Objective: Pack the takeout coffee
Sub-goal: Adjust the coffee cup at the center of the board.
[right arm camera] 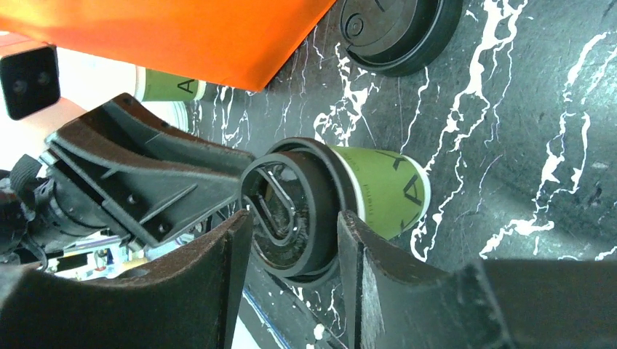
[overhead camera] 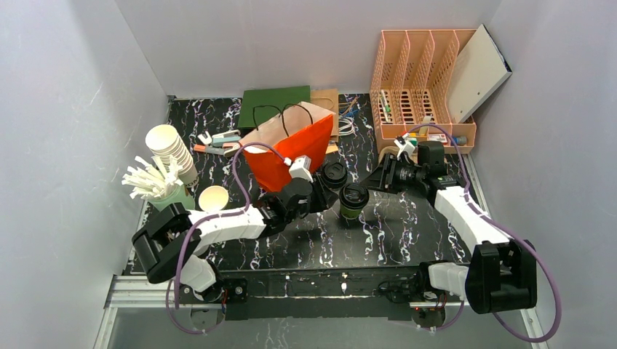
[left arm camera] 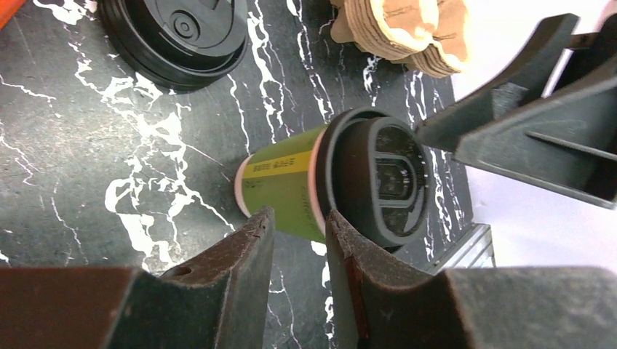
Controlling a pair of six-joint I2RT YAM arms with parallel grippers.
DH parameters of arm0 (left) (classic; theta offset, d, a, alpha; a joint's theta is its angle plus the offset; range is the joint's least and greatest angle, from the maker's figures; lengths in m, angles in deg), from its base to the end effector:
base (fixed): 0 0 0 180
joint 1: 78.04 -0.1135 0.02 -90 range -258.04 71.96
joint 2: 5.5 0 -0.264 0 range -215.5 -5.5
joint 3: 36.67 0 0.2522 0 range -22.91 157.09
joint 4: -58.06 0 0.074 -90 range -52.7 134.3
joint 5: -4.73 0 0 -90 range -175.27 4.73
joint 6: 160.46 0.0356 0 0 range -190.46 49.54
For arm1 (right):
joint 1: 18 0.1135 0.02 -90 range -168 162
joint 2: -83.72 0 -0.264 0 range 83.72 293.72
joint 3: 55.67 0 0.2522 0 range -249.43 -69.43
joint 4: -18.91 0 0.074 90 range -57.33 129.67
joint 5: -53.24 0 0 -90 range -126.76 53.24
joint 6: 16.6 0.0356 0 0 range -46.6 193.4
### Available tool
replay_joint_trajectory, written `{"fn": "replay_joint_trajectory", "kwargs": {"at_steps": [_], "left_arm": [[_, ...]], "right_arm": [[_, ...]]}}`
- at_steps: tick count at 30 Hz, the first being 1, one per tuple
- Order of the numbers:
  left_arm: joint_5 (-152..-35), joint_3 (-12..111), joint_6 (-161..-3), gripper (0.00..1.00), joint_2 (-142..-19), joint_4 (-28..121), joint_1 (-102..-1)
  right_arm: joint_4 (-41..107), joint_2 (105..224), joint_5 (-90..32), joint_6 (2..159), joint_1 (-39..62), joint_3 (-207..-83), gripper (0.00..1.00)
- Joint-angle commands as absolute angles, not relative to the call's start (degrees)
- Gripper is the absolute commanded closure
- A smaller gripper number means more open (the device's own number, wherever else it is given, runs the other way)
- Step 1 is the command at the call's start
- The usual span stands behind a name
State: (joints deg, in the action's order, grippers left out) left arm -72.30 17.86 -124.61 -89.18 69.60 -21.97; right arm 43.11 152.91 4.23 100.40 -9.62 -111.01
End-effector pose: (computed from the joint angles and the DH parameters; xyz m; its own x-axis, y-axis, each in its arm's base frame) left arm 0.1823 -0.2567 0.2202 -0.6575 -0.4377 -0.6133 0.2667 0.6260 -0.7328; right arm 0.2444 0.0596 0.2377 -0.8252 0.2248 -0.5181 -0.2765 0.6391 0.7177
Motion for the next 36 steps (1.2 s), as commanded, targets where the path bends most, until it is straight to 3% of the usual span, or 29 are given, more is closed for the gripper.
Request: {"fn": "replay_joint_trajectory", "kwargs": {"at_steps": [1, 27, 36], "left_arm": [[-72.6, 19.0, -123.8, 0.7, -90.9, 68.8, -23.3], [-73.9, 26.1, -119.2, 0.71, -97.4, 68.0, -25.2], [-73.7, 23.9, -120.6, 0.71, -93.4, 65.6, -25.2]], "right_arm": [[45.1, 149.9, 3.9, 100.7, -9.5, -110.1, 0.45], [52.7, 140.8, 1.8, 103.2, -9.5, -107.4, 0.48], [52.1, 144.5, -3.2, 100.6, -9.5, -111.5, 0.48]]}}
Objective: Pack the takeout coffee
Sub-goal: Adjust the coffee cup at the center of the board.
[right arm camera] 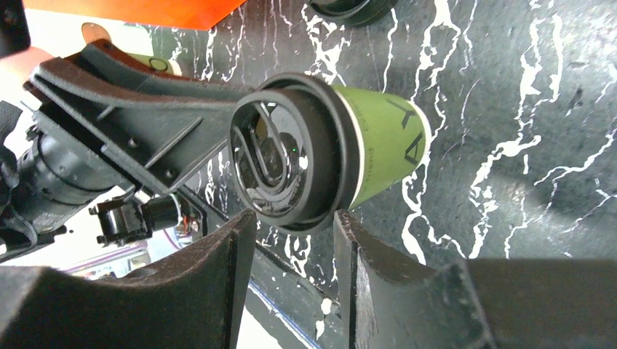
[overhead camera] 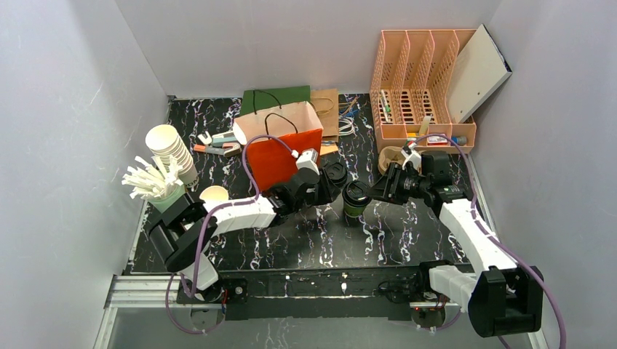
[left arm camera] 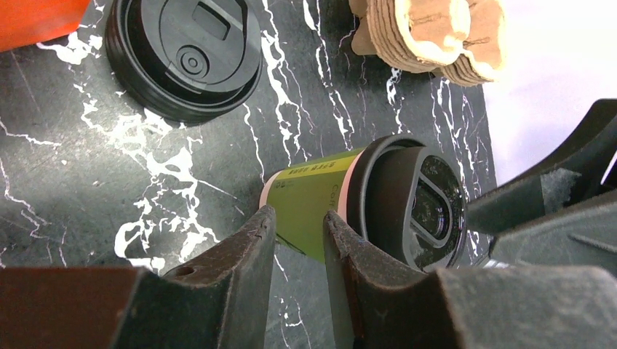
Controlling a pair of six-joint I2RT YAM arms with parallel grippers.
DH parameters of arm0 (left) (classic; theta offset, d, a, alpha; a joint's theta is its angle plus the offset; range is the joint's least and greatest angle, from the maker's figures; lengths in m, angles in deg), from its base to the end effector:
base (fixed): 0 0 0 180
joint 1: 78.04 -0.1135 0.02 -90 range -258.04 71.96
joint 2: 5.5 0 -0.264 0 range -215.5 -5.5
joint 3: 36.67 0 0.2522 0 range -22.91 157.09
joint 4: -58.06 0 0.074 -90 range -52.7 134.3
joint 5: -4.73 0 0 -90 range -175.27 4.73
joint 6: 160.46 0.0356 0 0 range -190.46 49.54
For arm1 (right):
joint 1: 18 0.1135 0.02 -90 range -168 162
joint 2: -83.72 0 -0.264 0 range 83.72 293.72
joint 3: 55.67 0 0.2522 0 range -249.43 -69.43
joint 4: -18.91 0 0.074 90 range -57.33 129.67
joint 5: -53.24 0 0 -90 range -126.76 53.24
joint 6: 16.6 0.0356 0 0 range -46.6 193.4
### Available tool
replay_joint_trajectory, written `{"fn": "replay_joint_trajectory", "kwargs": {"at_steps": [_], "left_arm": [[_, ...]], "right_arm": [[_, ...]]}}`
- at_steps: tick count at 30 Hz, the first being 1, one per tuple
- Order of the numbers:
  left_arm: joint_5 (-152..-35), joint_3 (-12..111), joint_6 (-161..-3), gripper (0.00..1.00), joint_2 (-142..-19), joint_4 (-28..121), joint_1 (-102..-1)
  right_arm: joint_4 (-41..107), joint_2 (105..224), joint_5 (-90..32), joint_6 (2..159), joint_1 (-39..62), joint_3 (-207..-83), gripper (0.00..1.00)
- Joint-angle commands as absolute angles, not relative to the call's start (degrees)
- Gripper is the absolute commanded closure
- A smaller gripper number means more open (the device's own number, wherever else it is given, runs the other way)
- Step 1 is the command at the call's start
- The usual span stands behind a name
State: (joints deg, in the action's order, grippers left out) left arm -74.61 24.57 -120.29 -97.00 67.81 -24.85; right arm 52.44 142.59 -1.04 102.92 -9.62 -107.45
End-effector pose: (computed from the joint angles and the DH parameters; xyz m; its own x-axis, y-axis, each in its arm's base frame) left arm 0.2131 -0.2737 0.2121 -0.6573 -0.3750 -0.6537 0.2802 0.6837 -0.6739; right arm 0.2066 0.0514 0.2414 -0.8348 0.2814 -0.4732 -0.1671 0.6895 0.7048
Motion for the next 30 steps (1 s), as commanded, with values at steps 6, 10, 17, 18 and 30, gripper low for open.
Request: {"fn": "replay_joint_trajectory", "kwargs": {"at_steps": [6, 10, 17, 18, 30], "left_arm": [[-75.6, 20.3, -125.1, 0.69, -88.2, 65.2, -25.2], [-77.7, 18.7, -127.5, 0.69, -85.3, 64.8, -25.1], [-81.7, 17.4, -130.2, 0.63, -85.0, 67.9, -24.8], [-82.2, 17.1, -130.6, 0.63, -85.3, 69.0, -24.8], [-85.3, 17.8, -133.9, 0.65, -91.7, 75.7, -24.4]], "right_arm": [[50.8, 147.2, -3.9, 99.3, -9.5, -114.5, 0.44], [50.5, 150.1, -2.6, 98.0, -9.4, -116.0, 0.45], [52.5, 151.9, -6.6, 95.7, -8.6, -119.1, 0.4], [52.7, 152.1, -7.1, 95.3, -8.2, -119.3, 0.4], [54.9, 153.1, -11.2, 92.6, -5.4, -118.0, 0.44]]}}
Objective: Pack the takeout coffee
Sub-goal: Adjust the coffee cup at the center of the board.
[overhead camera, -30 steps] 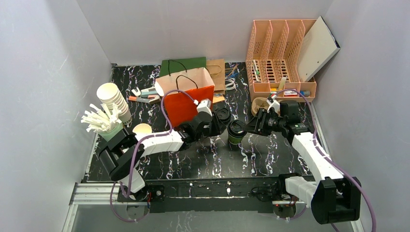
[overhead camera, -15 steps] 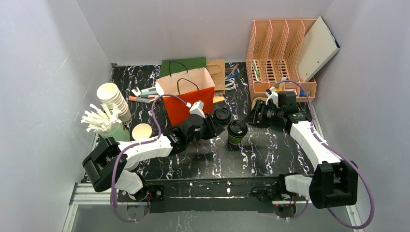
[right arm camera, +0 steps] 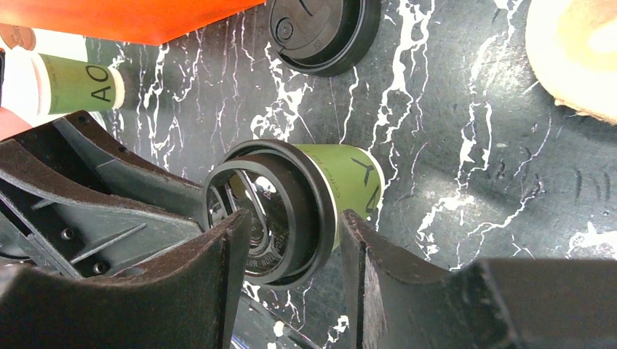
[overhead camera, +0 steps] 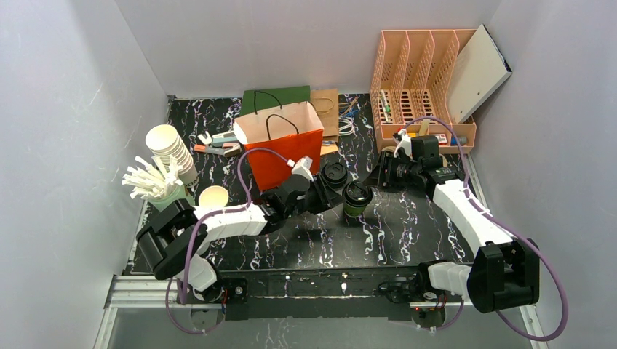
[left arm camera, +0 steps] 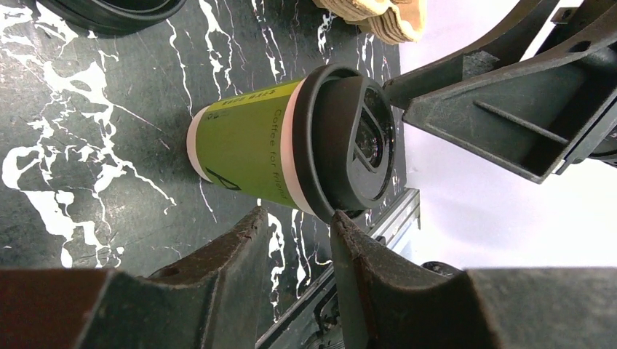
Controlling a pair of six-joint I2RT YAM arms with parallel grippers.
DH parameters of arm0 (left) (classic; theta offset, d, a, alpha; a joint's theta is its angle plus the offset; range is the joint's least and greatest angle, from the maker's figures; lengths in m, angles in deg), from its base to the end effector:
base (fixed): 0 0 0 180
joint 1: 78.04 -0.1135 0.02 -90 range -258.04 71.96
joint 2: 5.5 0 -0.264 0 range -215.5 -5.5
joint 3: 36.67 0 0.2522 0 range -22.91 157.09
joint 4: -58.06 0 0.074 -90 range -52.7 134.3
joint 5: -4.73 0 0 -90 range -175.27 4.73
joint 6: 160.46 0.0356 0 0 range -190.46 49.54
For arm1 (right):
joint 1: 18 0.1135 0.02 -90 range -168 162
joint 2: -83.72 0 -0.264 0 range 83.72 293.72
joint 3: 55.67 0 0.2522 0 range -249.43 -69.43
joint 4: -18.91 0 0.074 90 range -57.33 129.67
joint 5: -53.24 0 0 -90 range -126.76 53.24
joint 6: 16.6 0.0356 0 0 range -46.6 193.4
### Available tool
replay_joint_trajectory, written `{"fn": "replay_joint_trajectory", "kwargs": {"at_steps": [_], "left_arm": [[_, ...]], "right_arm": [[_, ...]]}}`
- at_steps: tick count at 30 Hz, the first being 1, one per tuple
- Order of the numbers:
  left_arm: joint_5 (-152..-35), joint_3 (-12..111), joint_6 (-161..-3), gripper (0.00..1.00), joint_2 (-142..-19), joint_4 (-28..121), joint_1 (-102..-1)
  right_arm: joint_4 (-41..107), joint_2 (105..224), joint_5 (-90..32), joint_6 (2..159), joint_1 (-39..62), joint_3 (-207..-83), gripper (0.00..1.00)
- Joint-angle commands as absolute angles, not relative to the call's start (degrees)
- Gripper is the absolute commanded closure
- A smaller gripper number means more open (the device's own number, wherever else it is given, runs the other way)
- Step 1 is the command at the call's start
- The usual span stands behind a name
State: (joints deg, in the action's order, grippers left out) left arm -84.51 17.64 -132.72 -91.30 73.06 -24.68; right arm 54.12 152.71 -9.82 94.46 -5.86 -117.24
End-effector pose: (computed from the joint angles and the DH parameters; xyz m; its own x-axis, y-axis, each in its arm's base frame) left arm 0.1918 -0.2571 0.2139 -0.7822 -0.4312 -0.4496 0.2200 0.4841 -0.8469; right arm 0.2442 0.0690 0.2558 -0.8024 0.1551 -0.5763 -0.2411 0.7991 0.5507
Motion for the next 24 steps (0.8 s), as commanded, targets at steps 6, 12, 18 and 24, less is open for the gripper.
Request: {"fn": "replay_joint_trajectory", "kwargs": {"at_steps": [6, 12, 18, 24], "left_arm": [[-87.0, 17.7, -134.6, 0.63, -92.3, 76.9, -24.2], [-86.8, 17.1, -135.1, 0.65, -91.9, 77.3, -24.1], [-87.1, 17.0, -135.5, 0.66, -92.1, 77.6, -23.9], [-87.1, 16.7, -135.8, 0.68, -92.2, 77.7, -23.8]], "right_arm": [[57.7, 151.5, -18.1, 91.7, -3.3, -120.2, 0.37], [60.3, 150.3, -26.6, 90.4, 2.4, -123.9, 0.47], [61.6, 150.4, -33.8, 88.9, 9.9, -126.0, 0.48], [62.6, 152.5, -36.4, 86.3, 14.1, -127.2, 0.5]]}}
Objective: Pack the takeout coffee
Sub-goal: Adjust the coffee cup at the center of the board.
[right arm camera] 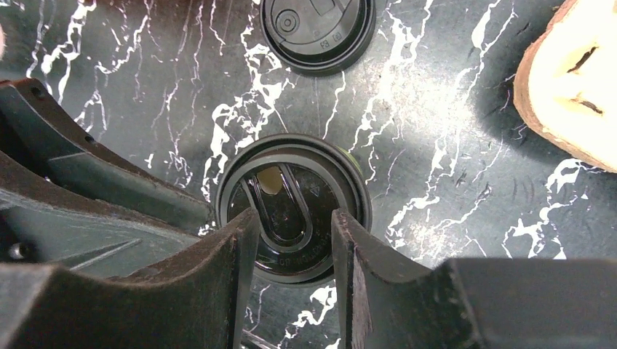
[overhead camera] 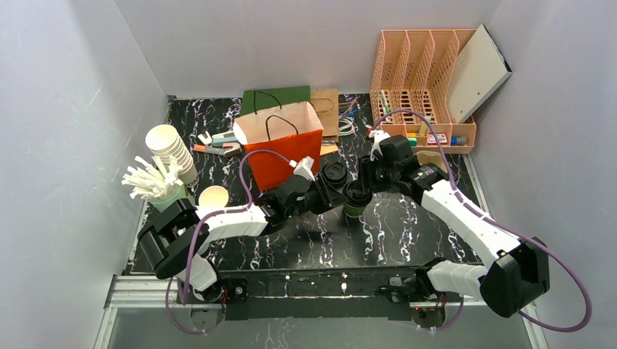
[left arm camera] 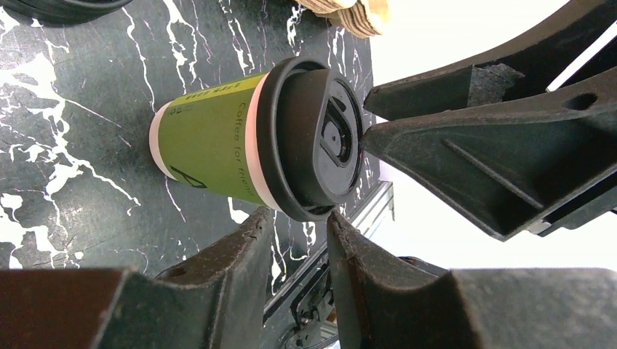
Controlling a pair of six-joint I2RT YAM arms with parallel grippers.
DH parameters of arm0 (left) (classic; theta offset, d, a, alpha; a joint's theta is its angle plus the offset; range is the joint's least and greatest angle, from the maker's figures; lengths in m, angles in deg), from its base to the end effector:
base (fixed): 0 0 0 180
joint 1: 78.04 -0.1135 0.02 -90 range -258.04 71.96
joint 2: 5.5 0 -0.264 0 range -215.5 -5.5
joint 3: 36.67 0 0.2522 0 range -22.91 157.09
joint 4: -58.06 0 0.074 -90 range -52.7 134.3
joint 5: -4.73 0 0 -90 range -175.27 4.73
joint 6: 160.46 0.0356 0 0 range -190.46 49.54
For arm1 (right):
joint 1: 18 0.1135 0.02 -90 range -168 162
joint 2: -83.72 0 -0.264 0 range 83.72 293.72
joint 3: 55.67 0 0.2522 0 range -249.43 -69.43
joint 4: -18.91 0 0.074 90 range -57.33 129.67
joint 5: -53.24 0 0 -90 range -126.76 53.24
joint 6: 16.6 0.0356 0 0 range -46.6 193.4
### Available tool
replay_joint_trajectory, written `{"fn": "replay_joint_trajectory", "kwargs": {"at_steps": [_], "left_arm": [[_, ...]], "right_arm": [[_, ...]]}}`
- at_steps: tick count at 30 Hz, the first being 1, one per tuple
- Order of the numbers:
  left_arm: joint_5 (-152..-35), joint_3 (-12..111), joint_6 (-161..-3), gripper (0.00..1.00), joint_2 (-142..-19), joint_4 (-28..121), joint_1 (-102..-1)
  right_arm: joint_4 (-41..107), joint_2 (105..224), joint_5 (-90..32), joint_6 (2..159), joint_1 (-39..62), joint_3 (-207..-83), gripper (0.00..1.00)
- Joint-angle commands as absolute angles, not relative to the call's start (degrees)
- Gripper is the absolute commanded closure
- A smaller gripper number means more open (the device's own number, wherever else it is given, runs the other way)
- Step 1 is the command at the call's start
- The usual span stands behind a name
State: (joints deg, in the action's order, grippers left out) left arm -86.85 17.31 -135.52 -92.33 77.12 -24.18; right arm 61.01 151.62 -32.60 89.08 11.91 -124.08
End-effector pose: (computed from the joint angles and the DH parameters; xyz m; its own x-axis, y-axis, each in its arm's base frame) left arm 0.1901 -0.2620 0.2142 -0.8056 -0.4338 -0.4036 0.2196 0.4140 -0.8834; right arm 0.2195 0.1293 0.2877 -0.7011 -0.0923 -0.7071 -0.3686 0.8958 0.2485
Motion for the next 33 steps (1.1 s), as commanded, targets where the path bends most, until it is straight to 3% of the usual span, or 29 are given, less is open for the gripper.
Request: {"fn": "replay_joint_trajectory", "kwargs": {"at_steps": [1, 33], "left_arm": [[-87.1, 16.6, -135.9, 0.69, -92.3, 77.7, -23.7], [-87.6, 16.8, -137.4, 0.73, -96.3, 80.0, -23.5]], "right_arm": [[62.9, 152.9, -36.5, 85.8, 14.7, -127.5, 0.5], [66.6, 155.9, -44.4, 83.5, 21.3, -130.1, 0.47]]}}
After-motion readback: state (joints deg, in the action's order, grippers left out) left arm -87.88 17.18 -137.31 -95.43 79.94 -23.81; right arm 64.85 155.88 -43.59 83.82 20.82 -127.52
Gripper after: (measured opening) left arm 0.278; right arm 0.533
